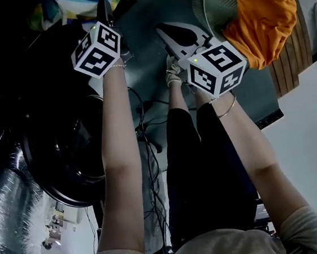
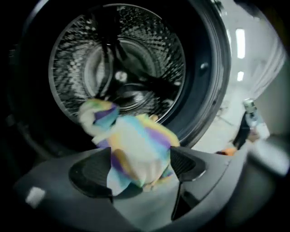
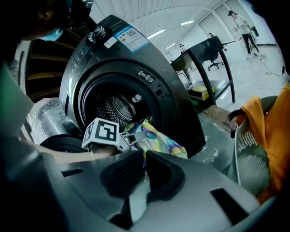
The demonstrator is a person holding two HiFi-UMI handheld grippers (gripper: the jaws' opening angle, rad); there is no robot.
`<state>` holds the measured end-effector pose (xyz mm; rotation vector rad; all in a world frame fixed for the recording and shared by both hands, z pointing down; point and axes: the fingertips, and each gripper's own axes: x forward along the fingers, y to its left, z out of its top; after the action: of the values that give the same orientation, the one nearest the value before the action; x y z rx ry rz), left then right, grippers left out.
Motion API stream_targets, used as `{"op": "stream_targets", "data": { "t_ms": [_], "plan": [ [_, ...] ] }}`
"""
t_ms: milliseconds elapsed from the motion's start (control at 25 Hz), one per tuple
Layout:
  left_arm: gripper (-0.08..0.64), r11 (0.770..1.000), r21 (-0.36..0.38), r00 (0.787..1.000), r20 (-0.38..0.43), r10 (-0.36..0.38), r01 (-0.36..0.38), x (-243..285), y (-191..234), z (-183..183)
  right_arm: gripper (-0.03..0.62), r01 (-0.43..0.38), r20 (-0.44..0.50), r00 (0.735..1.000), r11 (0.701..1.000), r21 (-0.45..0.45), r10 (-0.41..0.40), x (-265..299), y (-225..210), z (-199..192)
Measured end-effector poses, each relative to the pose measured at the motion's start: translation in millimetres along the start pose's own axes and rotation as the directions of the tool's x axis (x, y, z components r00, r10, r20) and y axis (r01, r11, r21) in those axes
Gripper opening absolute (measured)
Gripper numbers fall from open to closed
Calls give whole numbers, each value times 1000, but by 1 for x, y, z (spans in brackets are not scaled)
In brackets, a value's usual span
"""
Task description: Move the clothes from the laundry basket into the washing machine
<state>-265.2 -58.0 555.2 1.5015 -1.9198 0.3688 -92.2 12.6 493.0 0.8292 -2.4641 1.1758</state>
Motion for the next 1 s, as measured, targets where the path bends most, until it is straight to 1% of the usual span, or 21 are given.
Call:
{"op": "stream_targets", "data": {
  "t_ms": [80, 120, 200, 240, 280, 360, 440, 520, 560, 600, 640, 680, 760, 840, 920, 1000],
  "plan": [
    [396, 996, -37, 996, -36, 80, -81, -2, 11, -23, 23, -3, 6, 1000, 1000, -3, 3, 4, 1, 4],
    [397, 993, -68, 994, -62, 92, -96, -2, 13, -35, 23, -2, 7, 1000, 1000, -1, 2, 6, 0, 4],
    [397, 988, -131, 992, -111, 65, -80, 5, 7, -57, 23, 2, 6, 1000, 1000, 8, -2, 8, -2, 2],
    [397, 987, -146, 991, -128, 42, -60, 10, 2, -64, 23, 3, 2, 1000, 1000, 12, -3, 9, -3, 0],
    [397, 989, -140, 990, -142, 22, -43, 16, -3, -69, 23, 3, -5, 1000, 1000, 14, -3, 10, -4, -3],
    [397, 996, -84, 987, -160, 11, -25, 32, -5, -70, 23, 2, -22, 1000, 1000, 7, -2, 11, -4, -9],
    [397, 999, -39, 986, -166, 14, -21, 46, -2, -63, 23, 3, -28, 1000, 1000, 1, -3, 12, -6, -12],
    [384, 999, -17, 982, -185, 34, -38, 52, 4, -58, 23, 9, -29, 1000, 1000, 8, -9, 12, -10, -14],
    [325, 998, -10, 980, -194, 54, -57, 51, 8, -57, 23, 12, -30, 999, 1000, 13, -12, 13, -11, -16],
    [189, 997, -2, 978, -196, 72, -74, 48, 12, -55, 23, 14, -34, 999, 1000, 17, -13, 14, -11, -18],
    [108, 997, 7, 978, -192, 81, -81, 44, 16, -53, 23, 13, -37, 999, 1000, 18, -12, 16, -9, -20],
    [94, 997, 13, 980, -182, 77, -76, 40, 18, -49, 23, 9, -38, 999, 1000, 16, -9, 18, -7, -20],
    [77, 998, 22, 988, -142, 55, -53, 32, 19, -36, 23, 1, -34, 999, 1000, 6, -1, 22, -4, -17],
    [72, 998, 40, 995, -84, 45, -42, 19, 21, -19, 23, -2, -30, 1000, 1000, 5, 2, 25, -1, -14],
    [72, 997, 66, 999, -9, 40, -39, 7, 25, 5, 23, -5, -30, 1000, 1000, -1, 5, 28, 3, -11],
    [71, 994, 100, 997, 70, 30, -37, 2, 28, 36, 23, -12, -26, 1000, 1000, -16, 11, 33, 6, -3]
  ]
}}
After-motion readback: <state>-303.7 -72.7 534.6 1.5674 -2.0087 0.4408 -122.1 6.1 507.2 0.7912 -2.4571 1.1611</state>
